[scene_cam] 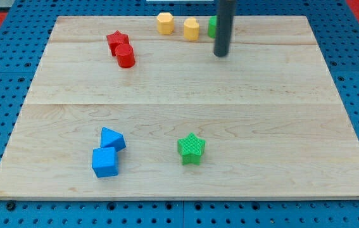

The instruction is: Place the green star at the top right of the blue triangle

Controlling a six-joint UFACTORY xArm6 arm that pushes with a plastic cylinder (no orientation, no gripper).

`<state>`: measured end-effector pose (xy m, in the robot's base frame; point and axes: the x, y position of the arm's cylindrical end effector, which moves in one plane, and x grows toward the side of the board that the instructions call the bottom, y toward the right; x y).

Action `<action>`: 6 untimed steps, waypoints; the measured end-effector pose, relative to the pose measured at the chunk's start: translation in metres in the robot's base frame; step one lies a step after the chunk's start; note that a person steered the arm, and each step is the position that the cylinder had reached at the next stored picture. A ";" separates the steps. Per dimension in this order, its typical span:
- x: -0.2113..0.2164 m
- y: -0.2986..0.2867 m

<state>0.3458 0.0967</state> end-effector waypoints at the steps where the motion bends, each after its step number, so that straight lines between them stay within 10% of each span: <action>1: 0.105 0.004; 3: 0.226 -0.038; 6: 0.153 -0.089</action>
